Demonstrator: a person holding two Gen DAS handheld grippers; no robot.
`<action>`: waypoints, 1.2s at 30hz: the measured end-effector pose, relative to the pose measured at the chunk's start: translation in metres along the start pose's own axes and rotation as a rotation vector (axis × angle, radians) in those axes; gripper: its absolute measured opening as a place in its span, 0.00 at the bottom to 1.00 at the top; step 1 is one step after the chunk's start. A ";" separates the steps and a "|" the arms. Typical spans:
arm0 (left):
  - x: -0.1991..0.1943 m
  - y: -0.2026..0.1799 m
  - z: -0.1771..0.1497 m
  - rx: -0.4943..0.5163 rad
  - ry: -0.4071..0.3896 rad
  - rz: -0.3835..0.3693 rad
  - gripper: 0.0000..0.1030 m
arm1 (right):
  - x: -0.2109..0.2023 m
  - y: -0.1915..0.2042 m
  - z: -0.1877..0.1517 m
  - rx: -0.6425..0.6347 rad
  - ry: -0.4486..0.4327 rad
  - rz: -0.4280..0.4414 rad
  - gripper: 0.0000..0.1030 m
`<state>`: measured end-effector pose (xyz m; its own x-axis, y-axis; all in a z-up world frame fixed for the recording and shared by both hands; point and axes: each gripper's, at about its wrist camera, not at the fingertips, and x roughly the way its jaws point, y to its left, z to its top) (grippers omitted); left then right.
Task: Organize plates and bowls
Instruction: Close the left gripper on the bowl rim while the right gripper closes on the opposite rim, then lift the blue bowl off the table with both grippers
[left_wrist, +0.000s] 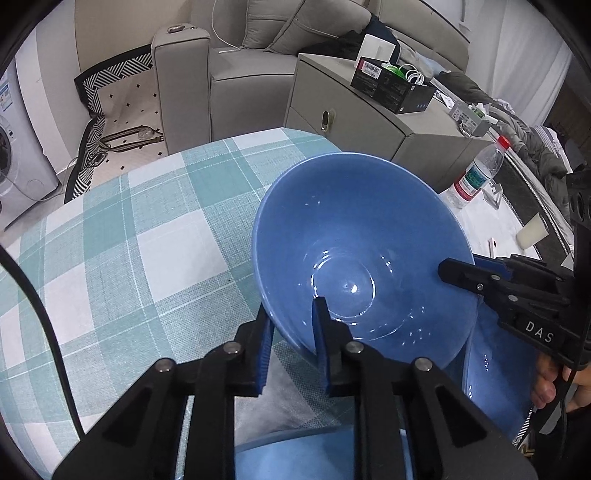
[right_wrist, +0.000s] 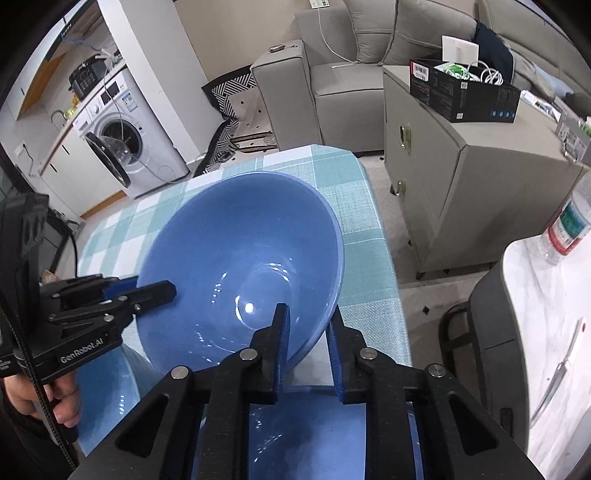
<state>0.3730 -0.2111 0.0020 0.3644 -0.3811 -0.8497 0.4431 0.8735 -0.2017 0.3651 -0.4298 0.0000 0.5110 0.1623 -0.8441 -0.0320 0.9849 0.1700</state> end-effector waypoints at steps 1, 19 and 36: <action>0.000 0.000 0.000 0.000 0.000 0.000 0.18 | 0.000 0.000 0.000 0.000 -0.001 -0.001 0.19; -0.016 -0.002 -0.001 0.005 -0.051 0.010 0.18 | -0.013 0.007 0.000 -0.014 -0.038 -0.009 0.19; -0.068 -0.010 -0.011 0.011 -0.145 0.032 0.18 | -0.064 0.030 -0.007 -0.046 -0.133 0.002 0.19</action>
<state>0.3352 -0.1907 0.0561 0.4926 -0.3931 -0.7764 0.4379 0.8830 -0.1692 0.3253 -0.4102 0.0551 0.6201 0.1582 -0.7684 -0.0715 0.9868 0.1455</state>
